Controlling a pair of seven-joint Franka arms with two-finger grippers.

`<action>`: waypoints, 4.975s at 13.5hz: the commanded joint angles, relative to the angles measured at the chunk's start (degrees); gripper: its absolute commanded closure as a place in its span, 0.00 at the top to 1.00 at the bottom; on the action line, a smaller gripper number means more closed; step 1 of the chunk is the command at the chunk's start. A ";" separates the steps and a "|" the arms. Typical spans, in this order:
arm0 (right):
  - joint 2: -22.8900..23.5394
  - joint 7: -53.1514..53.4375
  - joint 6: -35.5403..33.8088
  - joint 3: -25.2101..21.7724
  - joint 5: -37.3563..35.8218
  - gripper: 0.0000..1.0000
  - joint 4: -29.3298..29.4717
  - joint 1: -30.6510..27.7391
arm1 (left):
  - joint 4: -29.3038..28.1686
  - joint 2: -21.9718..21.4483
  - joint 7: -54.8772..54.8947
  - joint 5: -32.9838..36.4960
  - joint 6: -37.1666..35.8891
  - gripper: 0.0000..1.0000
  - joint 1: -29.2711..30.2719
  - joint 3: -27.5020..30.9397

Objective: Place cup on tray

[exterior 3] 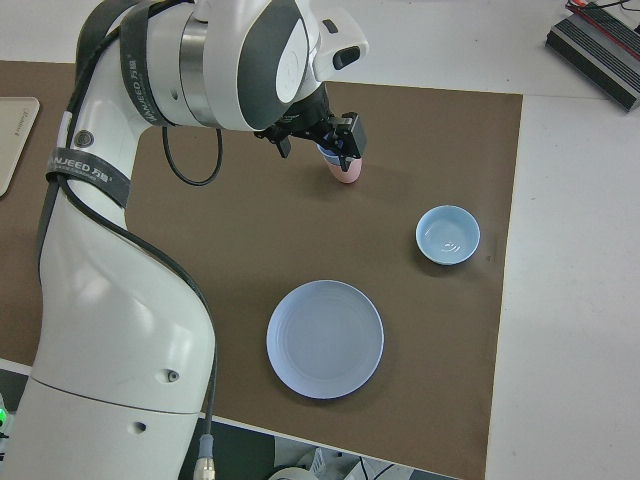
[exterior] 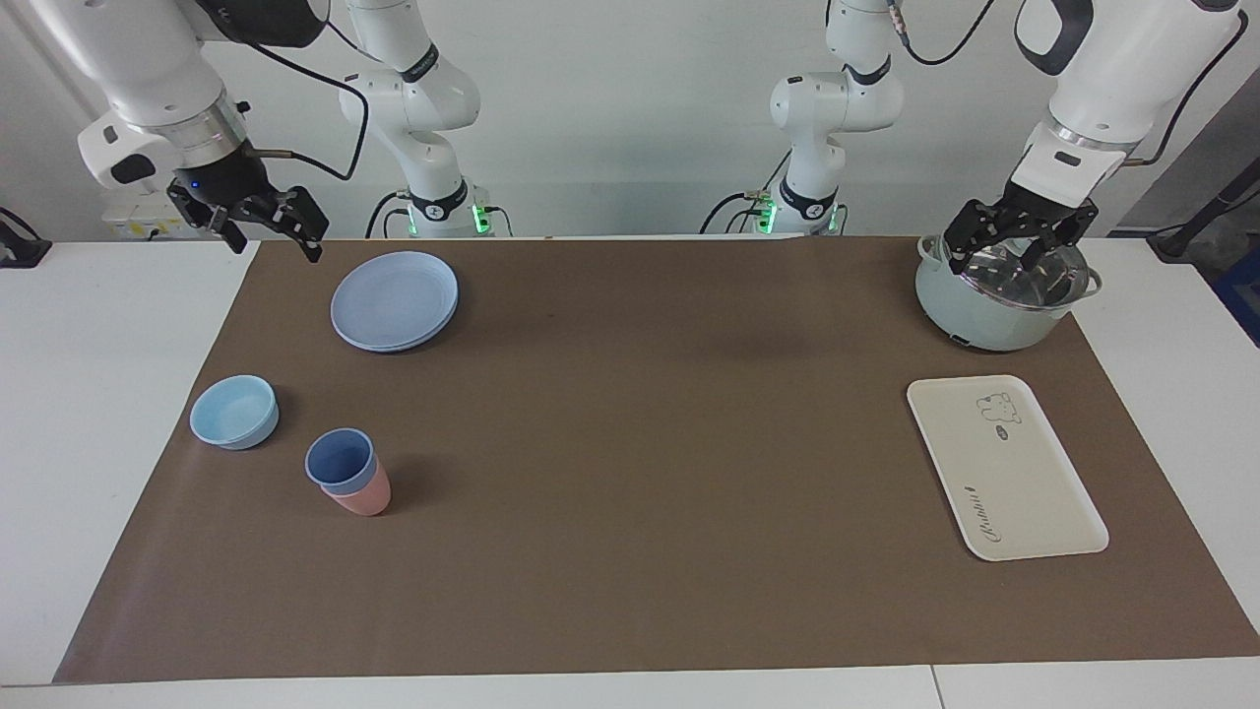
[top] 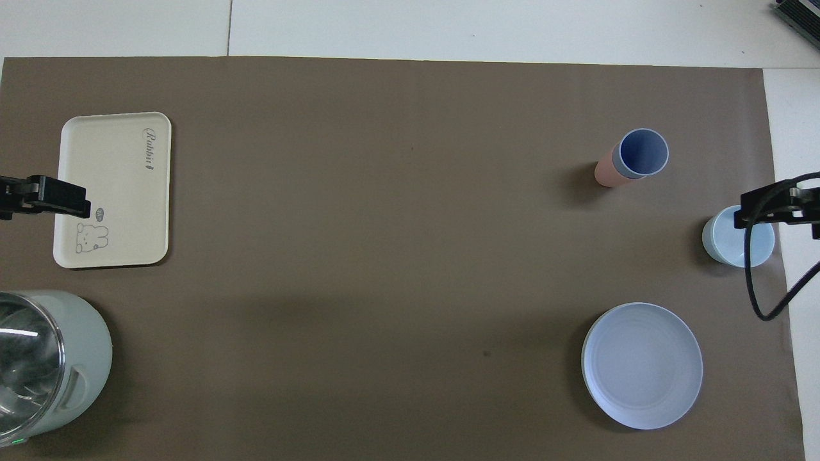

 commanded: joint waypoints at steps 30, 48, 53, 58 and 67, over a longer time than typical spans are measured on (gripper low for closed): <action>23.31 -124.60 34.68 0.31 88.41 1.00 -25.17 -14.35 | -7.27 -3.00 0.06 0.85 9.37 1.00 -0.40 -0.88; 24.37 -124.60 40.13 0.48 93.34 0.97 -22.18 -9.43 | -8.50 -2.65 -0.73 -1.60 16.84 1.00 -0.58 -0.88; 24.81 -128.20 40.05 0.48 93.26 0.00 -21.04 -9.34 | -8.50 -2.30 -5.47 -4.77 20.27 1.00 -0.75 -0.88; 18.07 -120.51 42.49 0.13 85.56 0.00 -21.82 -7.50 | -9.47 -2.30 -9.34 -5.13 23.97 1.00 -3.21 -0.97; 4.16 -71.59 42.51 0.40 38.21 0.00 -20.69 3.02 | -11.05 -0.29 -11.53 -14.75 22.47 0.90 -6.46 -0.97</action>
